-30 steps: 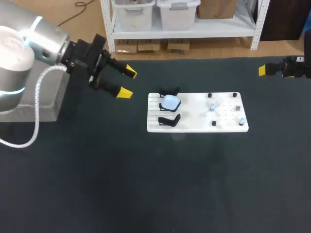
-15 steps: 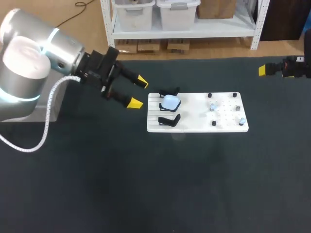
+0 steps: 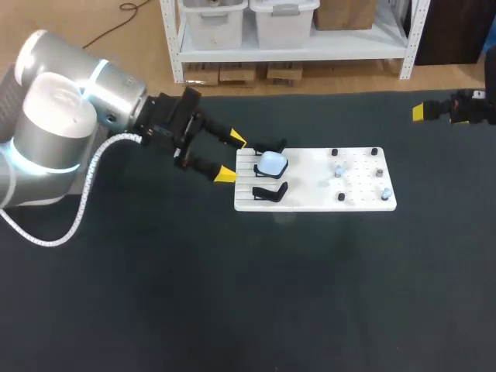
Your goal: Pick up each earbud case from the left stands, insert the matching earbuds, close the lid, and place the case in the box.
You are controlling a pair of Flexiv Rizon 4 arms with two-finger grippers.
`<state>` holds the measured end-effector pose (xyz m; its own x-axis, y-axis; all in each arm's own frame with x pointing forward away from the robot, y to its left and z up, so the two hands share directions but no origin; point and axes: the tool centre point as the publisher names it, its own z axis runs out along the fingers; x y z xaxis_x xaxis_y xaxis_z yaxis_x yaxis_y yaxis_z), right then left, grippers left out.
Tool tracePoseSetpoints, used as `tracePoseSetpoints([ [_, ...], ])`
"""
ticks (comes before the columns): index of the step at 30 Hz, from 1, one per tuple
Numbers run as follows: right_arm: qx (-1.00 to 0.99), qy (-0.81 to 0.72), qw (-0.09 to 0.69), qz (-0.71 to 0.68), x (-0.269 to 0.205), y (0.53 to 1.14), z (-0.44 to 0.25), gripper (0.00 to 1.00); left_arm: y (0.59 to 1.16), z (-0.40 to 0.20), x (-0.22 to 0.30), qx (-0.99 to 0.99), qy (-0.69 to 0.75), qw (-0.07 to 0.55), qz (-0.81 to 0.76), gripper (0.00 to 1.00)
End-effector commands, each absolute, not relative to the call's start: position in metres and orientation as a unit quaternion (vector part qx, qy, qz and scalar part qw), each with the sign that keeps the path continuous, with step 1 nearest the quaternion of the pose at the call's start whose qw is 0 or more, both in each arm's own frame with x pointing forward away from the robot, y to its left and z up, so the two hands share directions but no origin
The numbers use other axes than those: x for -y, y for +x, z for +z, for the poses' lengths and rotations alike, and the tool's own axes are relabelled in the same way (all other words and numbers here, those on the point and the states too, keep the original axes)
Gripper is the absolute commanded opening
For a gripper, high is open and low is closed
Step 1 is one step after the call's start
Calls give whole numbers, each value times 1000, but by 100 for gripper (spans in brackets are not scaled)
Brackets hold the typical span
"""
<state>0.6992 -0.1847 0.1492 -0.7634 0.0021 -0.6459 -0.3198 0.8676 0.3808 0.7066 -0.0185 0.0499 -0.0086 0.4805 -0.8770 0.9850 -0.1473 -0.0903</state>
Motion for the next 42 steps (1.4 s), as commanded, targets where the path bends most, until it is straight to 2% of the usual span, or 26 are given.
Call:
tracePoseSetpoints([
  [1,-908,-87,332,241,184,699,150,100,710,42,25,-579,631,305,-417,100],
  [12,-908,-87,332,241,184,699,150,100,707,35,46,-570,631,315,-421,100],
  [15,-908,-87,332,241,184,699,150,100,711,32,50,-574,626,314,-424,96],
  [34,-908,-87,332,241,184,699,150,100,726,15,65,-582,612,330,-422,91],
  [42,-908,-87,332,241,184,699,150,100,733,13,66,-587,605,334,-421,85],
])
